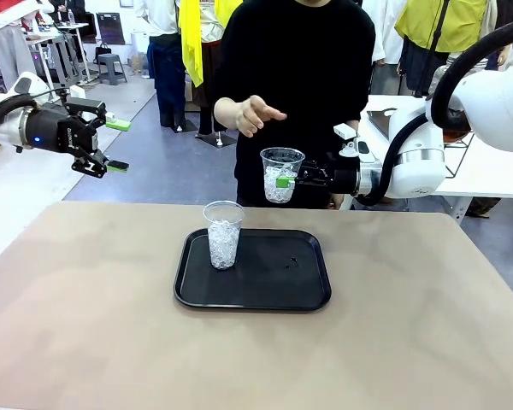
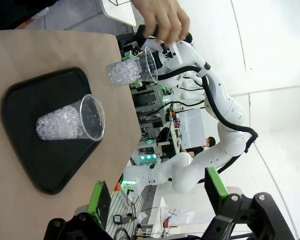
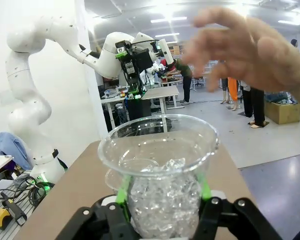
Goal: Pour the drink into the iced cup.
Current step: Open the gripper to release the iced cup you were holding.
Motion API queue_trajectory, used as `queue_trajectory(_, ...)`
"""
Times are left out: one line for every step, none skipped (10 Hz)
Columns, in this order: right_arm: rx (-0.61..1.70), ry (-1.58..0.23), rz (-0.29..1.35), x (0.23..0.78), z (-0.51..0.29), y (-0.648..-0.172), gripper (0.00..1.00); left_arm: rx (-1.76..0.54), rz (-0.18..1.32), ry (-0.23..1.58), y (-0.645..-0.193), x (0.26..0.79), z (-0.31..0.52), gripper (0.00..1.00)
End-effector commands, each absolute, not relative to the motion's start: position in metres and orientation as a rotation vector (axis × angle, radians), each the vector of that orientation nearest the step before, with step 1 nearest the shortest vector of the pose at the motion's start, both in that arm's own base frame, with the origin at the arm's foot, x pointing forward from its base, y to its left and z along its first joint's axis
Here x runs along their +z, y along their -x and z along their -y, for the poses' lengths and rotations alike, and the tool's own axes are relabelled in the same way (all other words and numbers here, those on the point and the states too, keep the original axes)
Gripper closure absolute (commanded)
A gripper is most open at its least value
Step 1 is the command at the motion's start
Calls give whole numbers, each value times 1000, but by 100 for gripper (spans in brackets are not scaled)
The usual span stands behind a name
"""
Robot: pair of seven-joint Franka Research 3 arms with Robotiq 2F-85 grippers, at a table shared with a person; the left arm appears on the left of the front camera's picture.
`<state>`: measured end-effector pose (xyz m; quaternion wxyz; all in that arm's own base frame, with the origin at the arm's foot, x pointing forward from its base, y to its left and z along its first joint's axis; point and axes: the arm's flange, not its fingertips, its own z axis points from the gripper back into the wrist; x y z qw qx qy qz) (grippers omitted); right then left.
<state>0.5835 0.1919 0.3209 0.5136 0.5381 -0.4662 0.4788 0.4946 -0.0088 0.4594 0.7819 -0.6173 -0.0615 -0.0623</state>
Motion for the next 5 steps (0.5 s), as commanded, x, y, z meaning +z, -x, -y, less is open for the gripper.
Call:
queue_trajectory(1149, -1295, 1137, 325, -195, -582, 38, -136, 134, 1336, -492, 460, 8, 0)
queue_trajectory(1149, -1295, 1137, 325, -195, -582, 38, -136, 134, 1336, -492, 460, 8, 0)
queue_trajectory(1149, -1295, 1137, 325, -195, -582, 38, -136, 134, 1336, -492, 460, 8, 0)
queue_trajectory(1149, -1295, 1137, 325, -195, -582, 38, -136, 134, 1336, -492, 460, 8, 0)
queue_trajectory(1149, -1295, 1137, 325, -195, -582, 38, -136, 134, 1336, -492, 460, 8, 0)
